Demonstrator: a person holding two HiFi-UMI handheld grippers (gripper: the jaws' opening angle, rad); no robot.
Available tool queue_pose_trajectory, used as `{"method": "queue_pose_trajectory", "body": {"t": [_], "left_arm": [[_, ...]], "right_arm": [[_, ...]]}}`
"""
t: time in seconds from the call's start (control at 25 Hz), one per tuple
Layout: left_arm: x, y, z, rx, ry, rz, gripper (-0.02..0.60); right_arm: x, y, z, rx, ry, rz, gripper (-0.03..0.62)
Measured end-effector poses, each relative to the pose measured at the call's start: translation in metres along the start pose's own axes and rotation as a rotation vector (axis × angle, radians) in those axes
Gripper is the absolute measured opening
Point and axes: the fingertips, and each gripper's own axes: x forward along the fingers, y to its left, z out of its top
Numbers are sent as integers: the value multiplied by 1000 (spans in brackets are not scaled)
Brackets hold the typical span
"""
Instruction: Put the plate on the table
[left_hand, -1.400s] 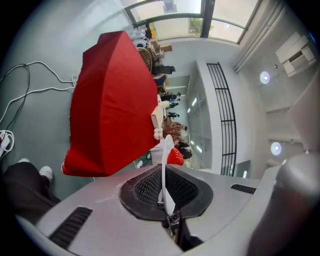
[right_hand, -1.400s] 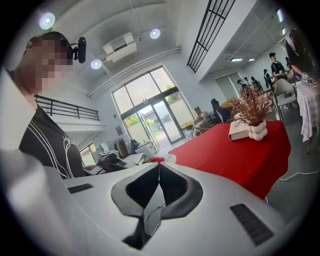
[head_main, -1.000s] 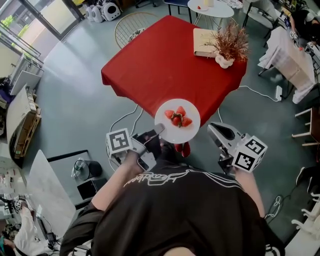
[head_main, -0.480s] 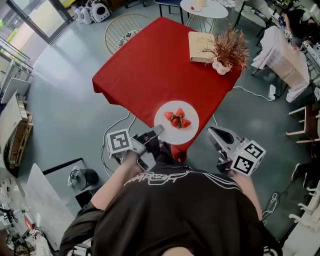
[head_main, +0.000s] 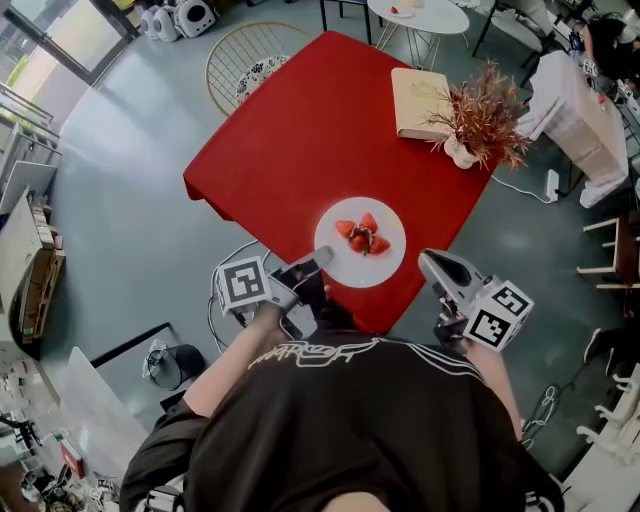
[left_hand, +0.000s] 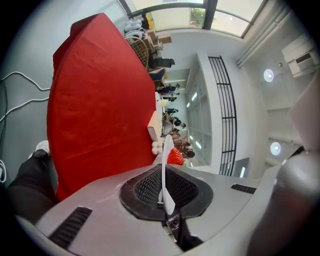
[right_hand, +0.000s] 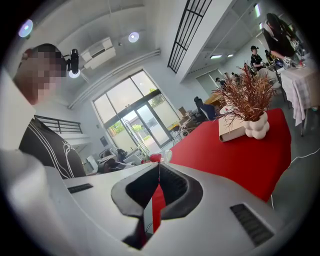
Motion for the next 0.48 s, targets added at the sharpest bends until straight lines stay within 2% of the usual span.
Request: {"method": "queue_pose_trajectory", "body": {"t": [0.24, 0.48], "left_arm": [[11, -12, 40, 19, -16, -33, 15], [22, -25, 59, 32, -25, -80, 15]], "right_arm": [[25, -16, 12, 17, 2, -4, 8], [36, -30, 17, 35, -1, -19, 8]]}}
